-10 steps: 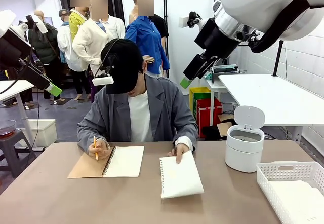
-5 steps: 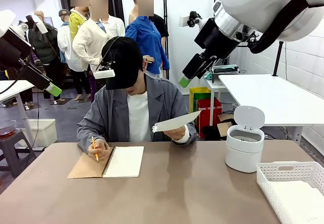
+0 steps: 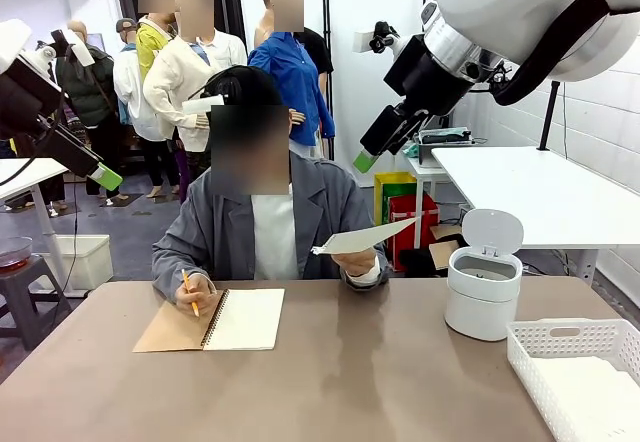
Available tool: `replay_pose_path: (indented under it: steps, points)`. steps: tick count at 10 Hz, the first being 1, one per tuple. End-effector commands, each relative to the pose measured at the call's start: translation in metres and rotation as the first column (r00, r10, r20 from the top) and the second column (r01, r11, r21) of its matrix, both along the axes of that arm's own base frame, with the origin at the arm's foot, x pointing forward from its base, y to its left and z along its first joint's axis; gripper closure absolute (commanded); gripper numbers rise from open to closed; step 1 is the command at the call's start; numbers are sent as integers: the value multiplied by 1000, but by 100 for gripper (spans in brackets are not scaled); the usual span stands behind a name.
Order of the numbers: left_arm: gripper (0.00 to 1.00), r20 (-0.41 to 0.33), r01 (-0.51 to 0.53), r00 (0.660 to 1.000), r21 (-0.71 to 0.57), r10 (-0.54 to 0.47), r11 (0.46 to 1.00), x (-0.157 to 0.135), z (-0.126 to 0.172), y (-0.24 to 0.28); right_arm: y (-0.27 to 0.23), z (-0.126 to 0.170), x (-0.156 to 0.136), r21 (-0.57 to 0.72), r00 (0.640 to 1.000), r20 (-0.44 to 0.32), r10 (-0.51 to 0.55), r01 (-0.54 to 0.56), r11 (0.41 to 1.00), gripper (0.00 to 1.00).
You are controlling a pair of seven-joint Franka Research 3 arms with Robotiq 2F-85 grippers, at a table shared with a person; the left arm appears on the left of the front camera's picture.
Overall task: Sort the paper based on its condition.
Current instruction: If a person hands you a paper, place it in the Organizing basket , and if it's crumpled, put it in the Trash can.
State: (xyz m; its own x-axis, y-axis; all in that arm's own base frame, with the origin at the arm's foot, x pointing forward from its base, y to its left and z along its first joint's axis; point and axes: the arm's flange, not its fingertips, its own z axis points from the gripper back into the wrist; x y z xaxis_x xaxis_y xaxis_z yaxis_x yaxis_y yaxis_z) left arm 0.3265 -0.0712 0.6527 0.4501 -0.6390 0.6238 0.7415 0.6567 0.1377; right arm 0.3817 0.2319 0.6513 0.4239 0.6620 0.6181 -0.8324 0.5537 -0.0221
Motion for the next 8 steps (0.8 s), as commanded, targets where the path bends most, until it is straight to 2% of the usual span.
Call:
replay_pose_path:
  steps: [1,4,8]
  points:
    - [0,0,-1,1000,-5,1,1000,0,0,1,-1,0,0,-8,1000,0,4,-4,1000,0]
    - [0,0,-1,1000,-5,1,1000,0,0,1,0,0,0,0,1000,0,0,0,1000,0]
    - [0,0,-1,1000,-5,1,1000,0,0,1,-6,-7,17,86,981,-163,-109,124,989,0]
